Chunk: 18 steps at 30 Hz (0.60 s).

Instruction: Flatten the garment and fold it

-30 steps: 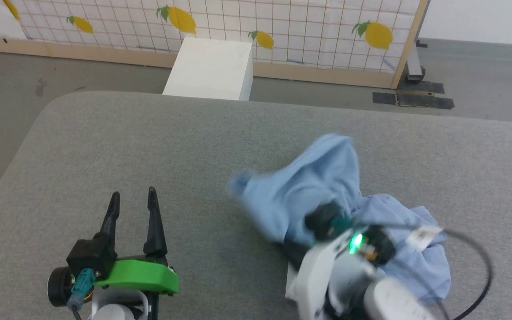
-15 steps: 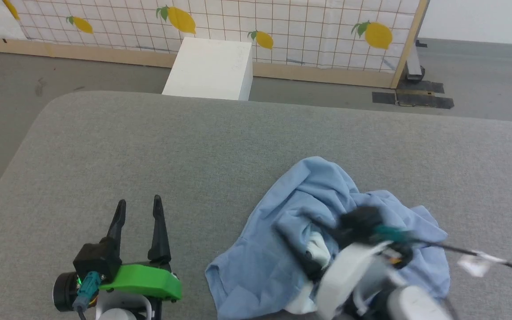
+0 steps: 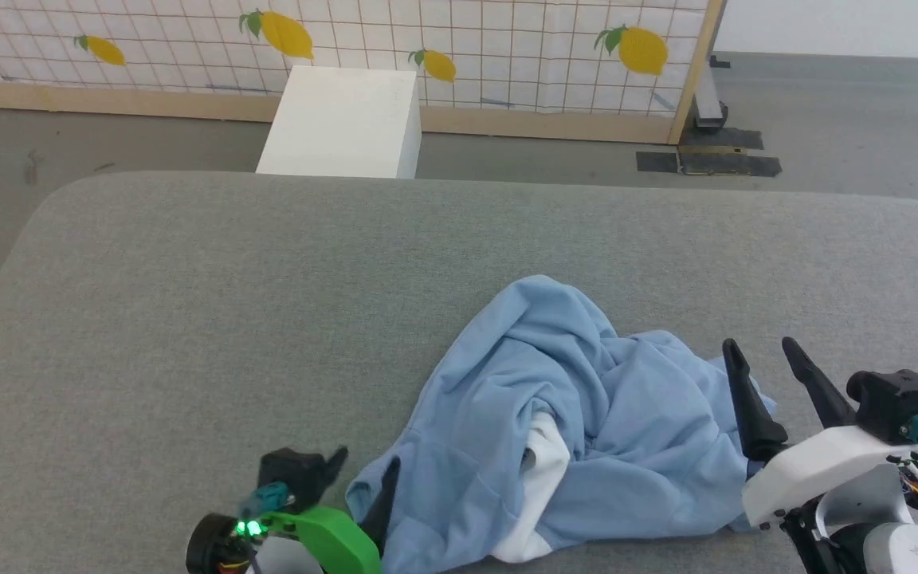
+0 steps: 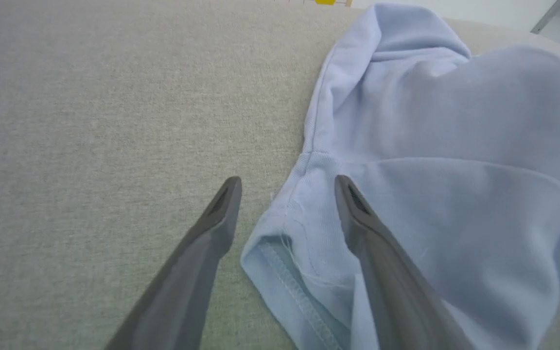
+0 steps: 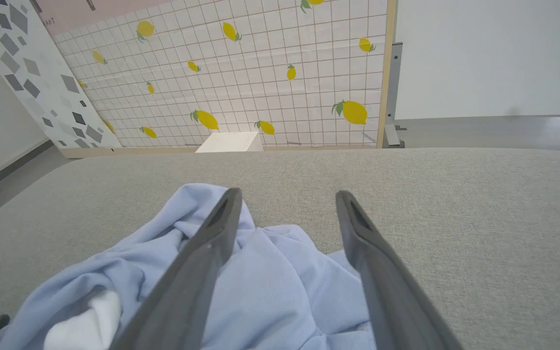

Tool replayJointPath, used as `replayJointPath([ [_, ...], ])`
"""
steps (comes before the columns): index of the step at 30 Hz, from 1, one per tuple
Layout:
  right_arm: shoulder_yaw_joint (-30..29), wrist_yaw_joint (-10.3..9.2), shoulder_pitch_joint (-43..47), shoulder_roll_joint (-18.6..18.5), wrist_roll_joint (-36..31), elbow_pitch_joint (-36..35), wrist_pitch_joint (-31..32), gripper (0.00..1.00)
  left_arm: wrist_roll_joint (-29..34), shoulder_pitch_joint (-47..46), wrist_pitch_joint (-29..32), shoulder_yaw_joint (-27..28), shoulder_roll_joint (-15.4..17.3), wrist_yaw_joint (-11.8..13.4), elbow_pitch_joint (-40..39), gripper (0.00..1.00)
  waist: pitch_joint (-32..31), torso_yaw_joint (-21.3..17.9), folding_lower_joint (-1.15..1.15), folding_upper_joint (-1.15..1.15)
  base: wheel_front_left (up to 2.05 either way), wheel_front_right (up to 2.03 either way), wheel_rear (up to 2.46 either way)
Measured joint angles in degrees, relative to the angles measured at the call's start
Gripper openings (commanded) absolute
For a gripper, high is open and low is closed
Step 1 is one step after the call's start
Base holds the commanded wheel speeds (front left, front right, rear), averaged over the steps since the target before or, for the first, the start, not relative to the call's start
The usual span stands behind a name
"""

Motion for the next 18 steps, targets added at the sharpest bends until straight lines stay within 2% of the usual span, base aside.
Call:
replayJointPath([
  [4, -0.63, 0.01, 0.07, 0.01, 0.71, 0.03, -0.01, 1.0, -0.88, 0.08, 8.48, -2.02, 1.64, 0.04, -0.14, 1.0, 0.32, -0.97, 0.0, 0.0, 0.0, 0.0, 0.0],
  [8, 0.48, 0.01, -0.07, 0.02, 1.77, 0.11, -0.08, 1.0, 0.16, -0.2, 16.68, -1.65, 3.13, 3.37, 0.96, 1.0, 1.01, -2.38, 0.0, 0.0, 0.0, 0.0, 0.0],
  [10, 0.99, 0.01, -0.23, 0.04, 2.24, 0.14, -0.16, 1.0, 0.2, -1.03, 19.85, -1.47, 3.41, 4.08, 0.89, 1.0, 1.45, -3.14, 0.0, 0.0, 0.0, 0.0, 0.0],
  [11, 1.16, 0.01, -0.27, 0.04, 2.64, 0.18, -0.32, 1.0, 0.11, -1.51, 21.48, -1.27, 3.57, 4.13, 0.8, 0.73, 1.74, -3.58, 0.0, 0.0, 0.0, 0.0, 0.0],
  [12, 1.31, 0.01, -0.3, 0.03, 2.9, 0.25, -0.52, 1.0, -0.2, -2.0, 22.67, -1.03, 3.77, 4.09, 0.57, 0.29, 2.07, -4.01, 0.0, 0.0, 0.0, 0.0, 0.0],
  [13, 1.34, 0.01, -0.38, 0.03, 3.05, 0.37, -0.6, 1.0, -0.69, -2.49, 23.23, -0.67, 4.09, 4.07, 0.09, 0.0, 2.44, -4.45, 0.0, 0.0, 0.0, 0.0, 0.0],
  [16, 1.26, 0.01, -0.87, 0.04, 3.12, 0.62, -1.11, 1.0, -0.63, -4.06, 22.39, 1.56, 6.08, 5.03, -0.76, 0.0, 3.65, -5.61, 0.0, 0.0, 0.0, 0.0, 0.0],
  [18, 0.96, 0.01, -1.52, 0.02, 3.11, 0.91, -1.46, 1.0, -0.29, -6.53, 19.63, 5.77, 8.96, 7.8, -1.03, 0.0, 5.09, -6.65, 0.0, 0.0, 0.0, 0.0, 0.0],
])
